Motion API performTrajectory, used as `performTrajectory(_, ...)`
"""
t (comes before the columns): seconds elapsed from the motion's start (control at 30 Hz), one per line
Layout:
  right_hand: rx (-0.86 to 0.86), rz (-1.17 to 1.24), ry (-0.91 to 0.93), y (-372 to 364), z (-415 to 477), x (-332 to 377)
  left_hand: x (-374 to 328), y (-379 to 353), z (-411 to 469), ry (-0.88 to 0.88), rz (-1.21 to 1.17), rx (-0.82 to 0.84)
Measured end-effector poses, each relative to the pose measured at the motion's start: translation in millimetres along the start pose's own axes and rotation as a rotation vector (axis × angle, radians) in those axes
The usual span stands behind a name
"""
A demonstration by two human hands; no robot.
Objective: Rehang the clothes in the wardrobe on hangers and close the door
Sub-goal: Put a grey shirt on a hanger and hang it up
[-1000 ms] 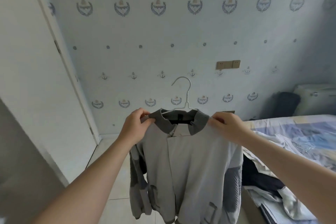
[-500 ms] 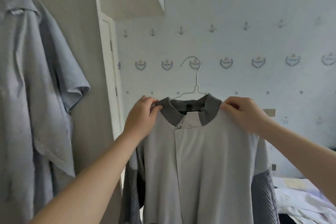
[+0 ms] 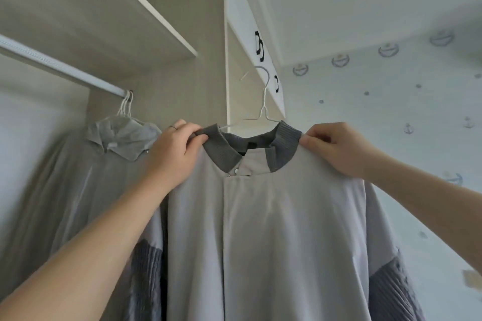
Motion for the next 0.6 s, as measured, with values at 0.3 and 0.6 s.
performTrajectory(0.3,0.046,0.225,0.147,-94,95,85,108,83,38,0.081,0.170,-0.075)
performTrajectory(0.6,0.027,0.449,0.145,-200,162,169,209,134,44,0.528,0.210,-0.268)
Point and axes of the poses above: each hand's wrist, its own z-axis towards the middle knuckle, its own y-axis out of the back of the hand, x = y × z, the point moved 3 cm from there along z, towards the middle knuckle, and after that the axes turned 1 degree about -y, right-handed, at the moved point
